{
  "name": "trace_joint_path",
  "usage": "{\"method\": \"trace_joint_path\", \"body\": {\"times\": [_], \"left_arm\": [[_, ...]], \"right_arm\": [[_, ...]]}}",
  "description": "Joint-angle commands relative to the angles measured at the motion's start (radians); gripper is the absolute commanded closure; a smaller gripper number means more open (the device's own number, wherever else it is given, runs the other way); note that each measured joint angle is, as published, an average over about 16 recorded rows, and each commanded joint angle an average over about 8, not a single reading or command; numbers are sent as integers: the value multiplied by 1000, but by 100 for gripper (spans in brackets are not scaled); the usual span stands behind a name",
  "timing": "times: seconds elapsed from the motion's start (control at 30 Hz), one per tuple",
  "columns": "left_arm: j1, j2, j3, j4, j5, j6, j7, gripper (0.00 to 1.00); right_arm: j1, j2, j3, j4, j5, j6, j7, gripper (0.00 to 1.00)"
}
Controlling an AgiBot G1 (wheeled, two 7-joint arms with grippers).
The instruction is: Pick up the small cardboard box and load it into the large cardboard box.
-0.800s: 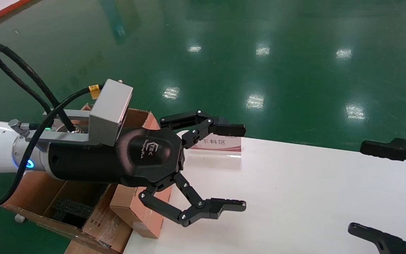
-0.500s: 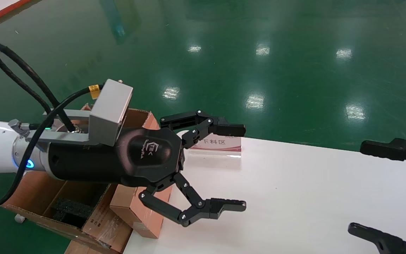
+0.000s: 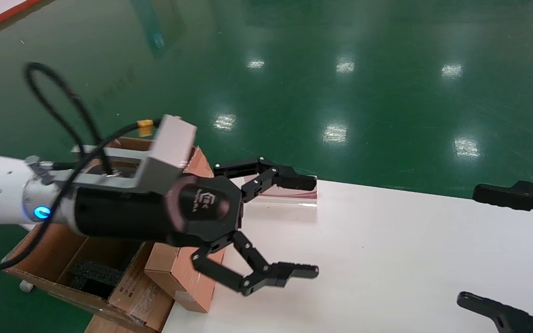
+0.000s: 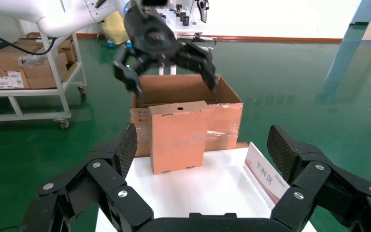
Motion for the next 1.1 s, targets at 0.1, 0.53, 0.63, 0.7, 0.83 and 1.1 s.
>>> {"method": "trace_joint_path", "body": {"times": [0.1,0.53,0.63,0.7,0.83,1.1], "left_arm": [[-64,-1,49,-16,111,-12,-69,0],[-414,106,288,5,592,89,-429,0],[-480,124,352,10,658,108,-507,0],[-517,130,399,13,688,114,-558,0],[-586,132,494,14,721,117,-658,0],[-709,113,651,-11,763,112,-834,0]], "right_arm": [[0,0,0,0,0,0,0,0],[0,0,-1,0,1,0,-1,0],[1,1,-2,0,1,0,-1,0],[1,1,-2,0,1,0,-1,0],[1,1,-2,0,1,1,-1,0],[1,1,-3,0,2,1,-1,0]]}}
